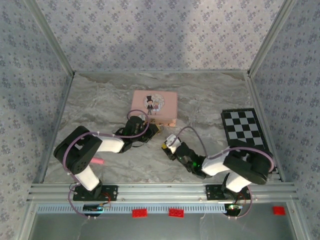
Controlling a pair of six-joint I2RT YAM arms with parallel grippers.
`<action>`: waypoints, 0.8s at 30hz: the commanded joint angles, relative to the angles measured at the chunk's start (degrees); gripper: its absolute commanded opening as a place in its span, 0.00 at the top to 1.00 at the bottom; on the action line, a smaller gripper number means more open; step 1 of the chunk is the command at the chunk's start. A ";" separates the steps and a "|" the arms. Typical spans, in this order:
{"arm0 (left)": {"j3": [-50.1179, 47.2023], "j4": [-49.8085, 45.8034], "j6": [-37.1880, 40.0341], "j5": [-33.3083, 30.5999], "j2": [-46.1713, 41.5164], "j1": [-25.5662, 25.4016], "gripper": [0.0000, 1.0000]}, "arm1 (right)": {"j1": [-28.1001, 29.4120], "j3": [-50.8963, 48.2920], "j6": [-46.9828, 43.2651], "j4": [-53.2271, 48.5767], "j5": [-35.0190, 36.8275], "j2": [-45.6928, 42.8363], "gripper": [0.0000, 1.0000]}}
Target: Unlock the padlock with the key
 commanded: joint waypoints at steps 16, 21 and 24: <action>0.08 -3.24 -1.68 1.13 -3.04 -0.95 0.94 | 3.30 6.27 -16.08 22.08 9.26 17.50 0.62; -0.26 -3.55 -1.86 0.25 -3.57 -2.08 0.95 | 2.69 5.96 -15.45 23.75 9.27 19.08 0.67; -0.43 -3.55 -2.03 0.08 -3.49 -2.54 0.95 | 2.60 6.18 -15.45 23.72 9.52 19.46 0.69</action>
